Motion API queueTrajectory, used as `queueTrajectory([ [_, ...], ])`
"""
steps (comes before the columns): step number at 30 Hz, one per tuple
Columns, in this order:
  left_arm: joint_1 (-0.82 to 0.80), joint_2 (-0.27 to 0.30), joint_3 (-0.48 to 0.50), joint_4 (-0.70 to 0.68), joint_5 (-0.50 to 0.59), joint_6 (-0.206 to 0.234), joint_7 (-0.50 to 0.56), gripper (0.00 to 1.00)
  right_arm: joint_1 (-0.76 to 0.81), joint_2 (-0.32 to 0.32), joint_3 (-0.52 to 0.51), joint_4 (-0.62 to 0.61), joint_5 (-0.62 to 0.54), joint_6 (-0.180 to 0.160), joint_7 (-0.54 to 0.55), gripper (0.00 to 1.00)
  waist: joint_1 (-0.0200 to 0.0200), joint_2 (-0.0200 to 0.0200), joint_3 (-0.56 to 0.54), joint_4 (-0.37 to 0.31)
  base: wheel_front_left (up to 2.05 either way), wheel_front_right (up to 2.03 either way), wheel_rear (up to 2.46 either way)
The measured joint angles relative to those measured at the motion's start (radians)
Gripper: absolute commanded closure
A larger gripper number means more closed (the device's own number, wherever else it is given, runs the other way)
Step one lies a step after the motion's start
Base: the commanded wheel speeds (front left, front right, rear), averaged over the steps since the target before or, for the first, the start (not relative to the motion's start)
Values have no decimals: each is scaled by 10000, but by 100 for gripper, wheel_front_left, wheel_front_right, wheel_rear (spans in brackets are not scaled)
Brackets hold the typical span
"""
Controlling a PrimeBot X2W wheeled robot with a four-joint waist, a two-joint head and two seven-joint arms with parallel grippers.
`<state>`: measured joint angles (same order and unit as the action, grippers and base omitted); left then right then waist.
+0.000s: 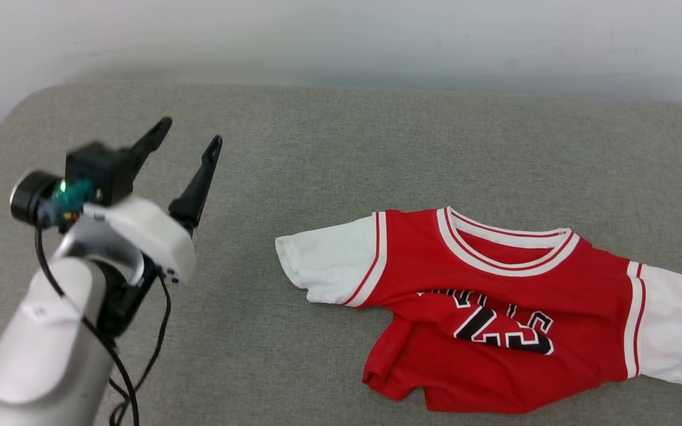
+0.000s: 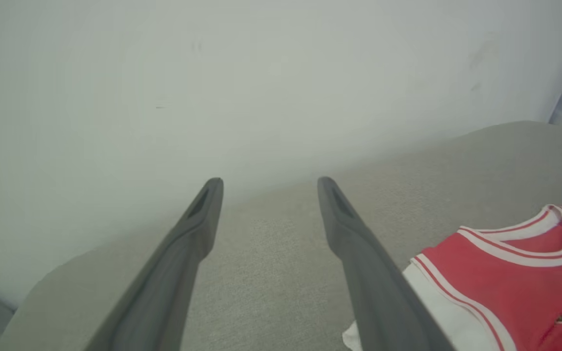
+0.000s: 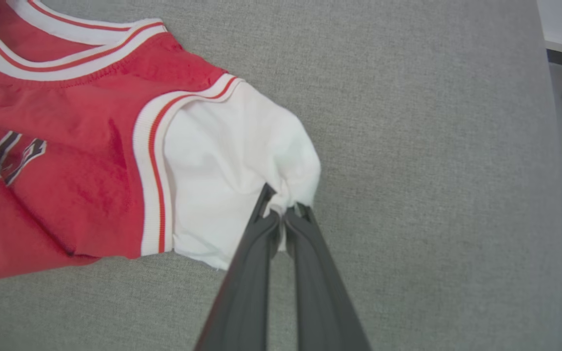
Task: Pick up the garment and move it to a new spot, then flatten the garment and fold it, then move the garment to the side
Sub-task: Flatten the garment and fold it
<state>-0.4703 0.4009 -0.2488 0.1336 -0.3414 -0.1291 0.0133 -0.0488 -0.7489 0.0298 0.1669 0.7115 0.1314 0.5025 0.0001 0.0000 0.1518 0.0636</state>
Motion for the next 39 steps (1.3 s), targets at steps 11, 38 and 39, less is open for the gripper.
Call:
queueTrajectory([
  [11,-2788,1586,-2669,307,-3942,0,4567,0,-425,186,61,-426,-176,0,186,100,0,0,469,-368,0,0,0],
  [38,-5910,2401,-8704,2777,-6034,-2,8851,0,-2025,616,763,-821,-527,0,215,100,-1,0,2273,-1482,0,0,0],
  [39,-5923,2403,-8784,2844,-6107,-2,8796,0,-2037,621,777,-815,-541,0,213,100,-1,0,2301,-1502,0,0,0],
])
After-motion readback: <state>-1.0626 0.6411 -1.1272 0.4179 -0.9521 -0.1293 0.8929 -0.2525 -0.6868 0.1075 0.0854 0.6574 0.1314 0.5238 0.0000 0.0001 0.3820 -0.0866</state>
